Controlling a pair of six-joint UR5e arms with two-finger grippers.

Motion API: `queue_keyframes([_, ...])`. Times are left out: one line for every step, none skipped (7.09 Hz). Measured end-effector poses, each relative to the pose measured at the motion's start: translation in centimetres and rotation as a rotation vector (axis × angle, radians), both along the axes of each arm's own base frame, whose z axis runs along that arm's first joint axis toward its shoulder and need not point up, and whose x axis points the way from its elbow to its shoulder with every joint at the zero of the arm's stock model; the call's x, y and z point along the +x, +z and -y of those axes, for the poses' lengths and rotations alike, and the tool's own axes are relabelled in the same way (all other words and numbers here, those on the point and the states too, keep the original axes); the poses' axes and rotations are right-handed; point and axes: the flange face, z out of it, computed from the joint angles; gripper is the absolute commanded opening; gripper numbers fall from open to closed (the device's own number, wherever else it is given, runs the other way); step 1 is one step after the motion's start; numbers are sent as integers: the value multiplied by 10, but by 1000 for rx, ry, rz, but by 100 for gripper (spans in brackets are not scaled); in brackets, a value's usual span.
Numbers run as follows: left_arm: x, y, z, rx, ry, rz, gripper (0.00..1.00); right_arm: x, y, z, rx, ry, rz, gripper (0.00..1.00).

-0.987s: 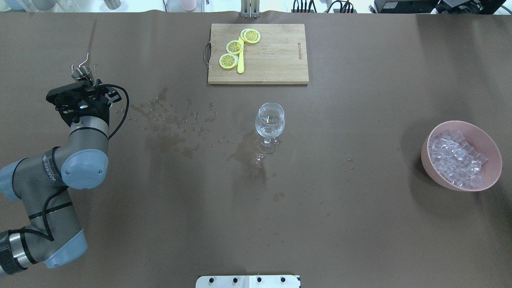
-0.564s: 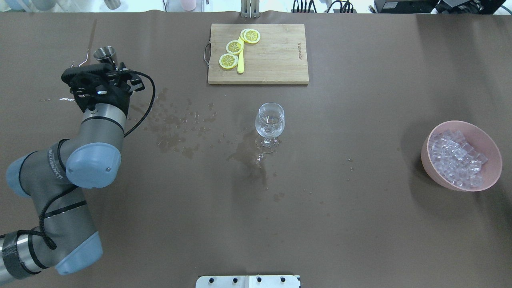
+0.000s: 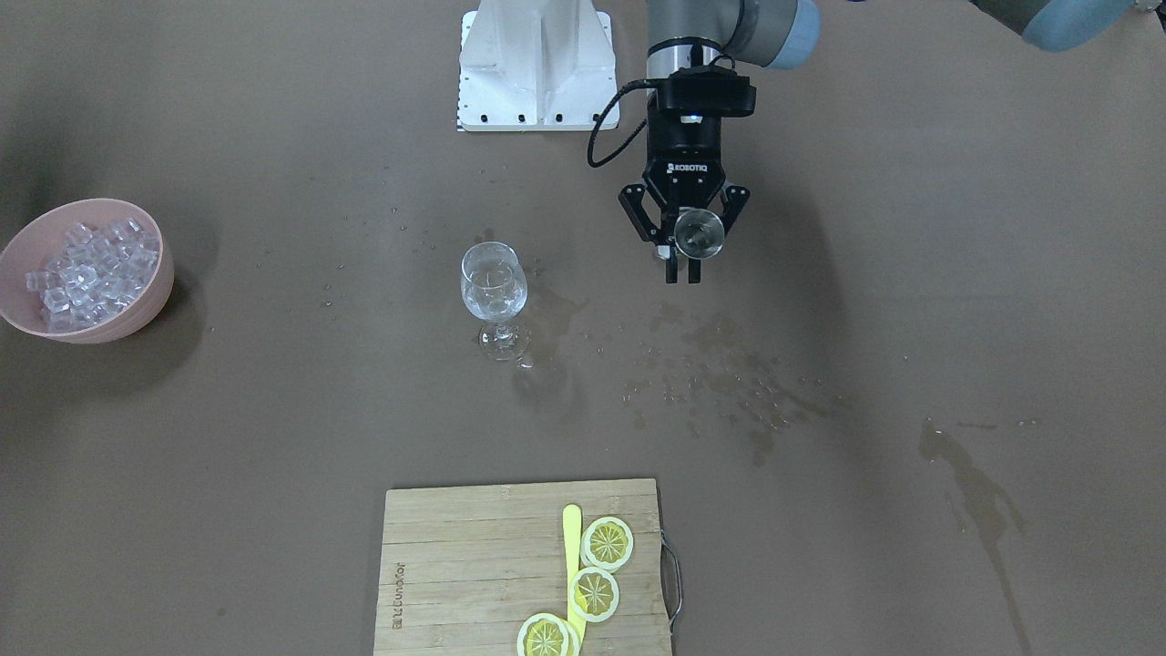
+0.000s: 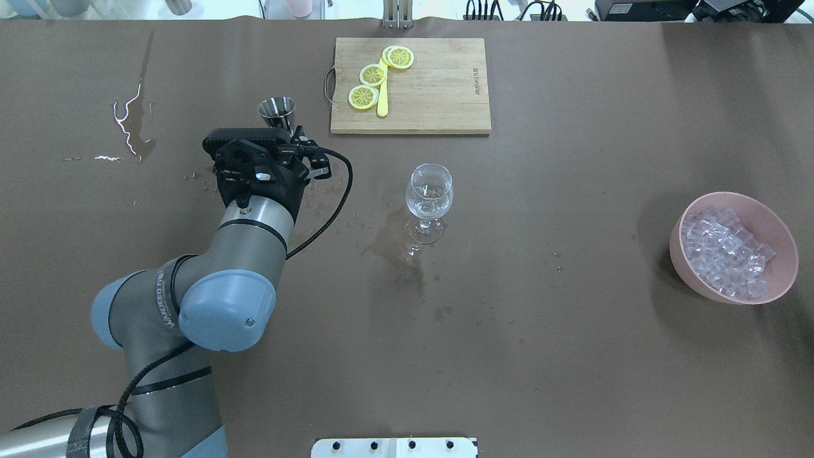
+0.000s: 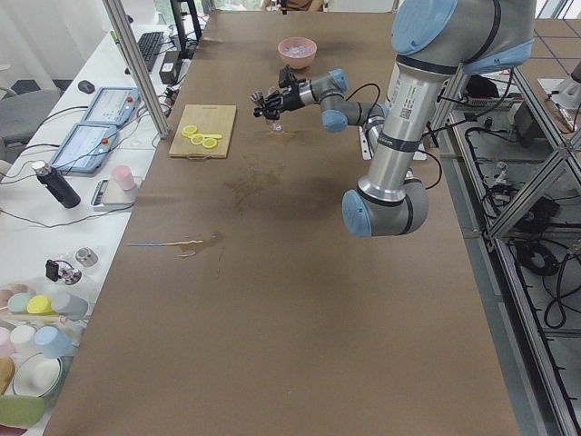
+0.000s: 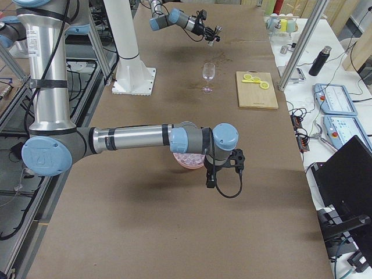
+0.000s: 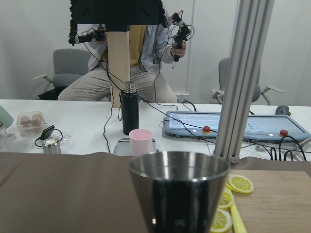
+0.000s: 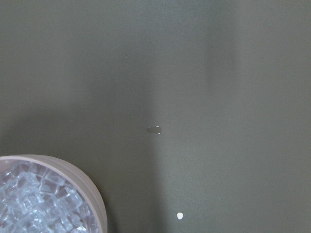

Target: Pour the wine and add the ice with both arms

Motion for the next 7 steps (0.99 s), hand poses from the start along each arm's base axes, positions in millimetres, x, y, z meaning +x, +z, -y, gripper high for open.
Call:
queue_keyframes([12, -20, -14, -4, 58, 17, 0, 0, 1, -1, -3, 1, 4, 100])
queue_keyframes([23, -37, -24, -24, 131, 21, 0, 0, 2, -3, -7, 1, 8, 100])
queue_keyframes([33, -52, -31, -47, 212, 17, 0, 0, 4, -4, -10, 1, 10, 100])
queue_keyframes([39, -66, -36, -55, 290, 20, 0, 0, 5, -4, -12, 1, 11, 100])
queue_keyframes([42, -78, -39, -48, 346, 36, 0, 0, 5, -5, -13, 1, 11, 100])
queue_keyframes([44, -88, -41, -48, 381, 46, 0, 0, 5, -5, -13, 1, 11, 100])
queue_keyframes([45, -95, -41, -61, 414, 55, 0, 0, 6, -5, -14, 1, 10, 100])
